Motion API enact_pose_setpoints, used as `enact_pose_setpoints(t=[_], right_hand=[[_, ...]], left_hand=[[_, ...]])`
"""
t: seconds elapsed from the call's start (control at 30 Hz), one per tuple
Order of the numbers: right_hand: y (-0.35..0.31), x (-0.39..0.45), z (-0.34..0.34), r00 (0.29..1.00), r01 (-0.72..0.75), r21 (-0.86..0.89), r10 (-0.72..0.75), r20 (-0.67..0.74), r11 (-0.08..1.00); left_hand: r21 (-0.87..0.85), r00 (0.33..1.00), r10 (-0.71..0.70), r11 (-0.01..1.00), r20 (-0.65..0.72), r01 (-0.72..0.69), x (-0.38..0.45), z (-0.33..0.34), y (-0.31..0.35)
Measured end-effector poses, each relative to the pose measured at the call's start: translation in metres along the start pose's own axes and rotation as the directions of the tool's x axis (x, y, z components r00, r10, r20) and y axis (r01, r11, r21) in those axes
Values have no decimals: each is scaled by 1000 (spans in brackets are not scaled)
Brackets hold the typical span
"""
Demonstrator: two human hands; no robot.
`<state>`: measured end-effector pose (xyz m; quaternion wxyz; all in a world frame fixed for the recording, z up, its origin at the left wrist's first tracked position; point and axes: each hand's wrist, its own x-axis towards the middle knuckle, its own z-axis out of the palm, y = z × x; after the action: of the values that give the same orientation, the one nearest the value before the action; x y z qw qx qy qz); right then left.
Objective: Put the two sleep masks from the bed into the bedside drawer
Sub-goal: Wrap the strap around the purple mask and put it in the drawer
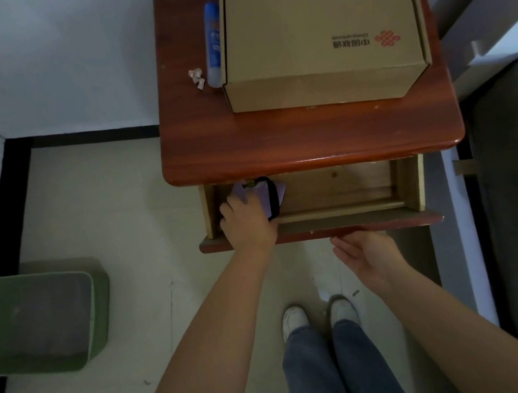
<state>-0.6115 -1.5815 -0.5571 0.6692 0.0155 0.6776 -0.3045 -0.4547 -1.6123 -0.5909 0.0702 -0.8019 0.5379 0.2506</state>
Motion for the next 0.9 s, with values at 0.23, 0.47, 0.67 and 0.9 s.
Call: enact_pose_setpoints(t=[0.23, 0.47, 0.67, 0.9], right_hand=[[2, 5, 5, 999, -4, 4, 4, -39, 1000], [3, 9, 2, 1000, -7, -7, 6, -26, 1000], [3, 0, 1, 997, 27, -398, -56, -59, 917], [2, -36, -42, 777, 343, -938, -575, 256, 46]], left_hand=[[-36, 988, 16, 999, 153, -11, 34, 8, 17], [17, 953, -41, 999, 299, 38, 41, 13, 17], [118, 980, 156, 978, 120, -170, 4, 4, 3], [236, 813, 555, 778, 175, -582, -84, -12, 19]])
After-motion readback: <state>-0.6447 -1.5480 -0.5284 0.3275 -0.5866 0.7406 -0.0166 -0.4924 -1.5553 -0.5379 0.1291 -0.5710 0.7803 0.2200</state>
